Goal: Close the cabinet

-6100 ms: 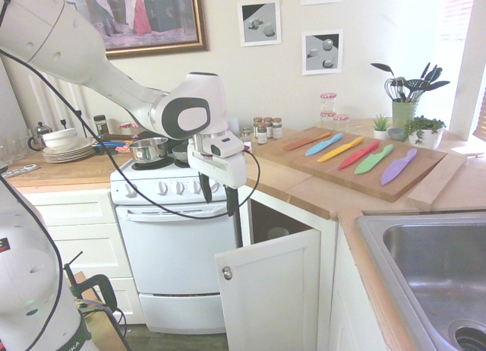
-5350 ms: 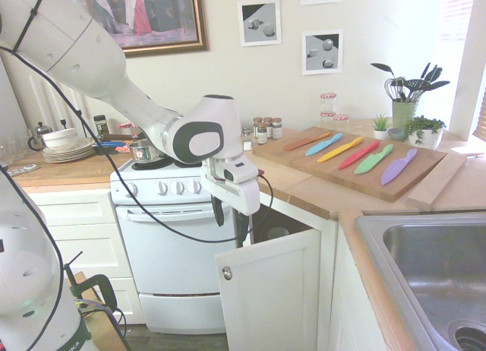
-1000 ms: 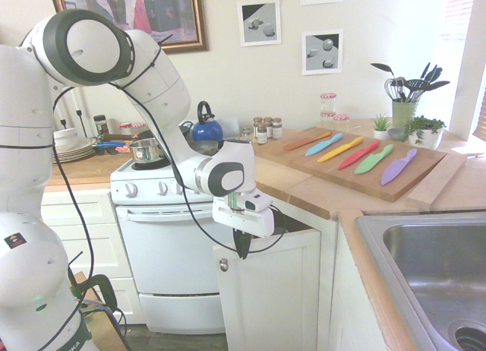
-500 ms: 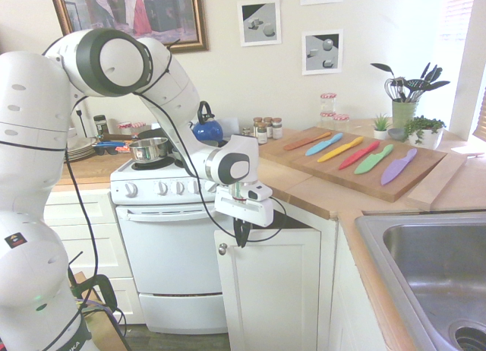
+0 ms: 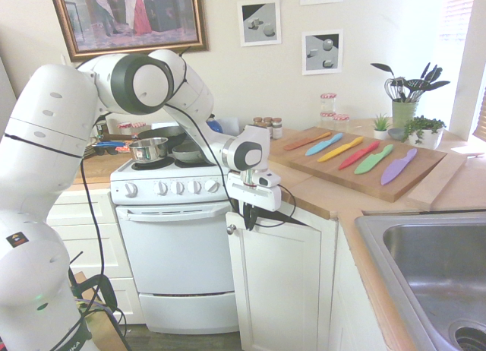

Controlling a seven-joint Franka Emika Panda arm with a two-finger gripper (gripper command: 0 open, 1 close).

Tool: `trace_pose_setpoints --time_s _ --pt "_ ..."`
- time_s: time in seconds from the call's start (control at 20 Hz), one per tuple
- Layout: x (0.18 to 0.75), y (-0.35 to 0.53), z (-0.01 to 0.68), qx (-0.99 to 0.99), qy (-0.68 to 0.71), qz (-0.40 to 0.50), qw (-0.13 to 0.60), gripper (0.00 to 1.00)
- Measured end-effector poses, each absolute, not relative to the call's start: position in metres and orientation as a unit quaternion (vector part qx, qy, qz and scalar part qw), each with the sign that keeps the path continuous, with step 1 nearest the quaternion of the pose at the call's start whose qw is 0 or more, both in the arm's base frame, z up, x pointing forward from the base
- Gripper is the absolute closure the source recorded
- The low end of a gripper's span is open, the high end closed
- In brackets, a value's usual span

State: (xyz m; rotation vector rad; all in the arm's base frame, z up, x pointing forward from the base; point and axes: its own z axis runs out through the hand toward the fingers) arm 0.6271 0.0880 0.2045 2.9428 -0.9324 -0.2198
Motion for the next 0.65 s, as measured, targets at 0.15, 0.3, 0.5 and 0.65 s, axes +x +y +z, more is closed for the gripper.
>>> trace_pose_setpoints --time_s 0.15,0.3,0.5,0.65 --pt "0.642 0.100 0.205 0.951 -0.300 -0.070 0.017 1.00" --pt "0.649 0.104 0.209 0.951 -0.302 -0.067 0.011 1.00" --pt "0.643 0.101 0.212 0.949 -0.310 -0.063 0.003 1.00" --pt "0.618 0.089 0.213 0.947 -0.318 -0.051 -0.002 0.00"
